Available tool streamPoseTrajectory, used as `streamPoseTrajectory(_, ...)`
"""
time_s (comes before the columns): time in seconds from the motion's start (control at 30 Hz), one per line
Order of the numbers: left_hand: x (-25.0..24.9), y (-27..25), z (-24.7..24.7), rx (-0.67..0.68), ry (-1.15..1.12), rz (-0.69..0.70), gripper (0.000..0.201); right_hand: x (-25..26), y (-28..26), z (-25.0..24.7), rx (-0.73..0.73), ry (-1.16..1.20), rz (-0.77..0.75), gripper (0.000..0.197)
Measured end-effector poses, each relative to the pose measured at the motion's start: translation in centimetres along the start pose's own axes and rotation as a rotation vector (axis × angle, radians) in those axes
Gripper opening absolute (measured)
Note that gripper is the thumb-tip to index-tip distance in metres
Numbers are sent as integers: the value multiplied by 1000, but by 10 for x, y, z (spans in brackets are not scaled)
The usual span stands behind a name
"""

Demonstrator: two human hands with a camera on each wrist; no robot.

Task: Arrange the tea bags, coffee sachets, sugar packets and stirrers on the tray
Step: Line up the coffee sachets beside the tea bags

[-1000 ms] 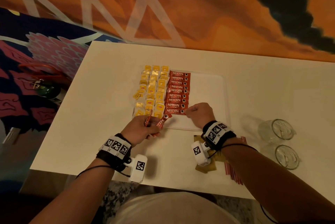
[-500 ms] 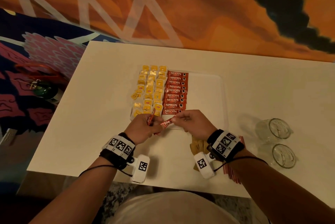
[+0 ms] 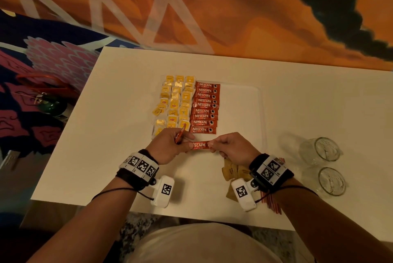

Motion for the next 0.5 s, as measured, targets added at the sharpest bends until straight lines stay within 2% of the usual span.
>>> streamPoseTrajectory(0.13,1,2,1,-18,9,1,15,-6,1,-1,-32,13,-21,17)
streamPoseTrajectory(0.27,4,4,-4,-129,41,-4,12,-9,4,-6,-121,73,-33,16)
streamPoseTrajectory(0.4,11,3,-13,-183,147,-72,30,-13,13,-11,-179,48,-24,14)
streamPoseTrajectory(0.5,13,3,-14,-171,127,-132,42,-16,22,-11,-210,-31,-1,12)
Point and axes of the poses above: each hand's wrist, its own y-axis towards the middle knuckle, its own z-axis out of the palm, x = y × z, the point moved 2 cm from there along y, towards the middle knuckle, and after that the axes turned 2 degrees about -x, right-handed, at the moved point
